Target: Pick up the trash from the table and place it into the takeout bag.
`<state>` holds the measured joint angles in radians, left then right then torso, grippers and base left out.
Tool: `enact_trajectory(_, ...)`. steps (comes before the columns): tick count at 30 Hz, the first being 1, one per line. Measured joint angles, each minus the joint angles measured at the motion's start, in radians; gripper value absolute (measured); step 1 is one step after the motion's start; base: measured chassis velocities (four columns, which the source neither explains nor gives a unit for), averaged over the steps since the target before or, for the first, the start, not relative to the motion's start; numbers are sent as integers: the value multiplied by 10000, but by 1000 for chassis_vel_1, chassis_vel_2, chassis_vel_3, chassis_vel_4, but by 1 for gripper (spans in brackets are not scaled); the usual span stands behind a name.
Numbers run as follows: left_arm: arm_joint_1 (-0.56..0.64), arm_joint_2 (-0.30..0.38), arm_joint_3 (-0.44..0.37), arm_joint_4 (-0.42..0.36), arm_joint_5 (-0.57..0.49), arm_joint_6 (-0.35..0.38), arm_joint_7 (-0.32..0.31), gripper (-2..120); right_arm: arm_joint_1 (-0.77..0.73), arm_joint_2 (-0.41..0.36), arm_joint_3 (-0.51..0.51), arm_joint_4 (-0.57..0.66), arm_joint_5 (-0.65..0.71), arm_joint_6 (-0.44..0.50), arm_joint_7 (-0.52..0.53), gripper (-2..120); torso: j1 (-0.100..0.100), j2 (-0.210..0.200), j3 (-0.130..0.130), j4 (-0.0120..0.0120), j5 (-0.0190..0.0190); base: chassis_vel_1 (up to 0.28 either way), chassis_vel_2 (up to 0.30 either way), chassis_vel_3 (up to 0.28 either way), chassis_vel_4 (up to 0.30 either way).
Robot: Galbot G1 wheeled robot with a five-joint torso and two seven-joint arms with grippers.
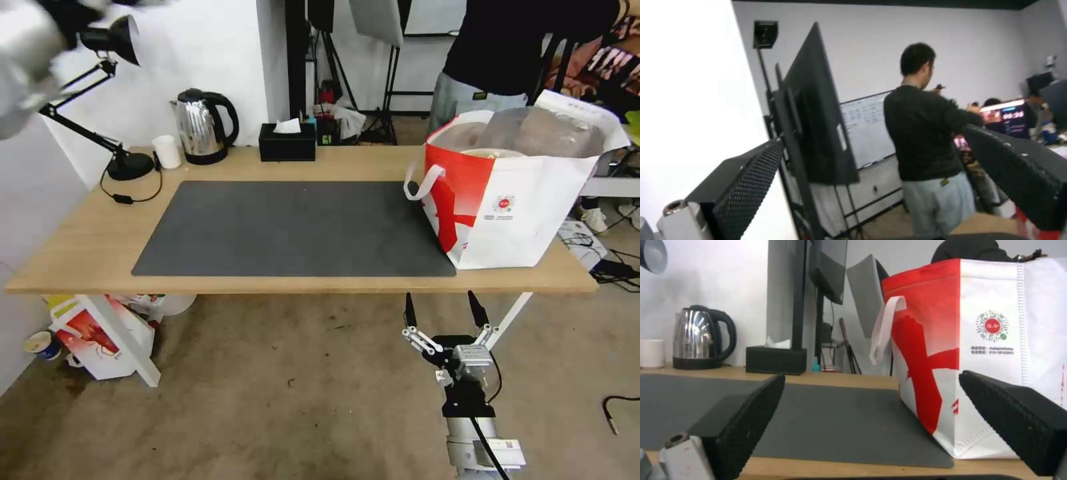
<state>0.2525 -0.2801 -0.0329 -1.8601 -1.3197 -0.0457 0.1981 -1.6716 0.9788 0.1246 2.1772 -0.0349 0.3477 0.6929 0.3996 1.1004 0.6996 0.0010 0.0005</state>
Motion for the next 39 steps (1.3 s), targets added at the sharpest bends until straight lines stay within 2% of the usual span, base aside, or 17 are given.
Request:
enact_trajectory(2, 676, -127, -100, -45, 175, -76, -17, 100, 1, 0, 0, 0, 0, 0, 0, 100, 1, -1, 2, -8, -4, 0, 0, 0, 0)
enact_trajectory(3, 1127, -221, -120, -139, 255, -76, -98, 100, 0, 0, 0, 0, 0, 0, 0, 100, 4, -3, 6, -19, -27, 0, 0, 0, 0)
enact_trajectory(7, 1667, -634, -389, -466, 539, -104, -232, 100, 1, 0, 0, 0, 0, 0, 0, 100, 7, -4, 6, -21, 5, 0, 0, 0, 0)
enact_trajectory(8, 2018, -804, -891, -660, 665, -110, -244, 100, 0, -1, 0, 0, 0, 0, 0, 100, 6, -4, 6, -18, -3, 0, 0, 0, 0)
enact_trajectory(10, 3287, -1259, -2664, -1139, 1012, -138, -392, 100, 0, 0, 0, 0, 0, 0, 0, 100, 5, -3, 4, -15, 1, 0, 0, 0, 0)
enact_trajectory(11, 3287, -1259, -2664, -1139, 1012, -138, -392, 100, 0, 0, 0, 0, 0, 0, 0, 100, 5, -3, 4, -15, 1, 0, 0, 0, 0)
enact_trajectory(14, 6554, -2424, -5304, -1827, 2292, -300, -493, 100, 0, 0, 0, 0, 0, 0, 0, 100, 4, -4, 3, -6, -8, 0, 0, 0, 0)
enact_trajectory(15, 6554, -2424, -5304, -1827, 2292, -300, -493, 100, 0, 0, 0, 0, 0, 0, 0, 100, 4, -4, 3, -6, -8, 0, 0, 0, 0)
enact_trajectory(19, 9634, -4141, -7134, -2634, 4243, -623, -536, 100, 0, -1, 1, -1, -1, 0, 0, 100, 4, -3, 3, -8, -2, 0, 0, 0, 0)
enact_trajectory(20, 9634, -4141, -7134, -2634, 4243, -623, -536, 100, 0, -1, 1, -1, -1, 0, 0, 100, 4, -3, 3, -8, -2, 0, 0, 0, 0)
enact_trajectory(22, 11142, -5605, -7844, -3166, 5765, -972, -807, 100, 0, 0, 0, -1, 0, 0, 0, 100, 3, -3, 2, -8, -5, 0, 0, 0, 0)
enact_trajectory(23, 11142, -5605, -7844, -3166, 5765, -972, -807, 100, 0, 0, 0, -1, 0, 0, 0, 100, 3, -3, 2, -8, -5, 0, 0, 0, 0)
enact_trajectory(26, 12215, -6913, -8227, -3669, 6941, -1210, -1062, 100, 1, -2, 2, -1, 0, 0, 0, 100, 3, -3, 3, -9, -2, 0, 0, 0, 0)
enact_trajectory(27, 12631, -7637, -8360, -3862, 7465, -1309, -1156, 100, 0, -1, 0, -2, 0, 0, 0, 100, 2, -3, 2, -8, 0, 0, 0, 0, 0)
enact_trajectory(28, 12631, -7637, -8360, -3862, 7465, -1309, -1156, 100, 0, -1, 0, -2, 0, 0, 0, 100, 2, -3, 2, -8, 0, 0, 0, 0, 0)
enact_trajectory(32, 13415, -9182, -8267, -3984, 8255, -2146, -1221, 100, 0, -1, 0, -1, 0, 0, 1, 100, 2, -4, 3, -10, -3, 0, 0, 0, 0)
enact_trajectory(39, 13735, -10367, -7684, -3907, 9062, -2849, -1498, 100, 0, 0, 0, -1, 0, 0, 0, 100, 3, -3, 4, -10, -2, 0, 0, 0, 0)
